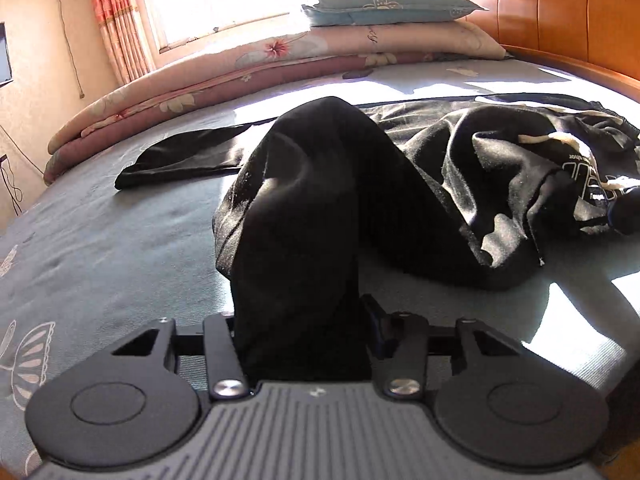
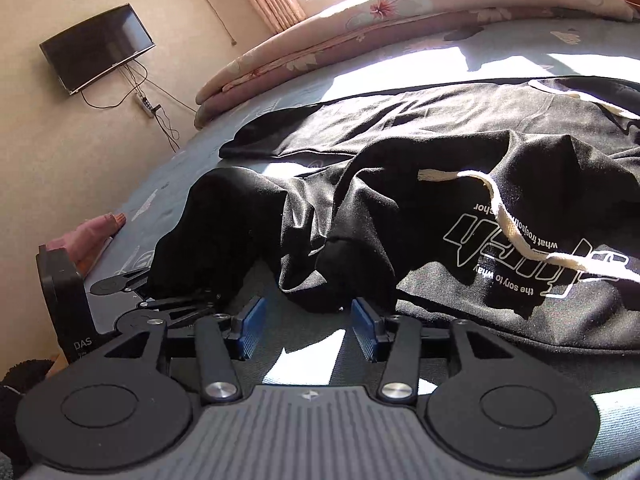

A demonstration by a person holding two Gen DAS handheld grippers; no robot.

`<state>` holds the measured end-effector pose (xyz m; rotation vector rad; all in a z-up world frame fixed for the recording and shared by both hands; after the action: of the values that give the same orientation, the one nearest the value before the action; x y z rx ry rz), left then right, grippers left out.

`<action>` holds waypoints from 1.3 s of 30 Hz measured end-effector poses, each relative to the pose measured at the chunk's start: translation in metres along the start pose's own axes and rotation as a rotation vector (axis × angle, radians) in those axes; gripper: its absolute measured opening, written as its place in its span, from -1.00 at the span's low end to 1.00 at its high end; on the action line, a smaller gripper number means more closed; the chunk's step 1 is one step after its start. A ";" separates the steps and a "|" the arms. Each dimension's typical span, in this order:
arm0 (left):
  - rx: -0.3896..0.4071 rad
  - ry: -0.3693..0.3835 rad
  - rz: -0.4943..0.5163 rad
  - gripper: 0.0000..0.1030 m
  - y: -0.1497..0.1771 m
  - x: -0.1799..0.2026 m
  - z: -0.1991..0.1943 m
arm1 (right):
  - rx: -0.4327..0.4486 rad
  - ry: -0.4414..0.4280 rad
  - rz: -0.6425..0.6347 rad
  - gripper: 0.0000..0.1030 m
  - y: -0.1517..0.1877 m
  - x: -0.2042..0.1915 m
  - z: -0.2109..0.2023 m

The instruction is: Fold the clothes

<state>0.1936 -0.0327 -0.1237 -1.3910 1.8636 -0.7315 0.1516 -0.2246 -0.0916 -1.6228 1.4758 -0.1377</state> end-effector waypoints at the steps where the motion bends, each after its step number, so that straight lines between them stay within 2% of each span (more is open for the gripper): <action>1: -0.001 -0.024 -0.002 -0.39 -0.002 -0.008 0.000 | -0.003 -0.006 0.000 0.05 0.002 0.002 0.001; 4: 0.021 -0.121 0.001 -0.46 -0.014 -0.037 -0.005 | -0.007 -0.024 0.005 0.05 0.008 0.009 0.002; 9: 0.063 -0.294 -0.001 -0.47 -0.040 -0.099 -0.017 | -0.004 -0.034 0.029 0.06 0.014 0.022 0.007; 12: 0.082 -0.395 -0.021 -0.47 -0.052 -0.139 -0.022 | 0.017 -0.030 0.032 0.21 0.018 0.031 0.010; 14: 0.085 -0.447 -0.053 -0.47 -0.058 -0.164 -0.024 | 0.028 -0.034 0.053 0.23 0.024 0.040 0.014; 17: 0.093 -0.511 -0.082 -0.47 -0.064 -0.189 -0.029 | 0.069 -0.096 0.121 0.30 0.029 0.049 0.012; 20: 0.105 -0.550 -0.131 -0.46 -0.068 -0.211 -0.036 | 0.090 -0.149 0.194 0.32 0.029 0.057 0.009; 25: 0.144 -0.570 -0.196 -0.46 -0.072 -0.228 -0.051 | 0.089 -0.120 0.166 0.34 0.030 0.056 0.008; 29: 0.169 -0.576 -0.193 -0.41 -0.077 -0.236 -0.060 | 0.089 -0.096 0.144 0.38 0.031 0.055 0.008; 36: 0.157 -0.602 -0.178 -0.42 -0.071 -0.245 -0.063 | 0.116 -0.133 0.187 0.38 0.032 0.062 0.007; 39: 0.093 -0.566 -0.115 -0.30 -0.062 -0.244 -0.054 | 0.122 -0.136 0.190 0.38 0.031 0.062 0.007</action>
<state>0.2320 0.1875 0.0039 -1.4653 1.3027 -0.4112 0.1506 -0.2685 -0.1457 -1.3607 1.4781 -0.0101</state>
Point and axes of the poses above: each gripper's, at about its wrist camera, not at the fingertips, and z roughly the way its jaws point, x to its right, y to its underside, the point moved 10 cm from there along z, roughly the way its jaws point, and after that the axes turned 1 degree about y, right-handed, at the moved point
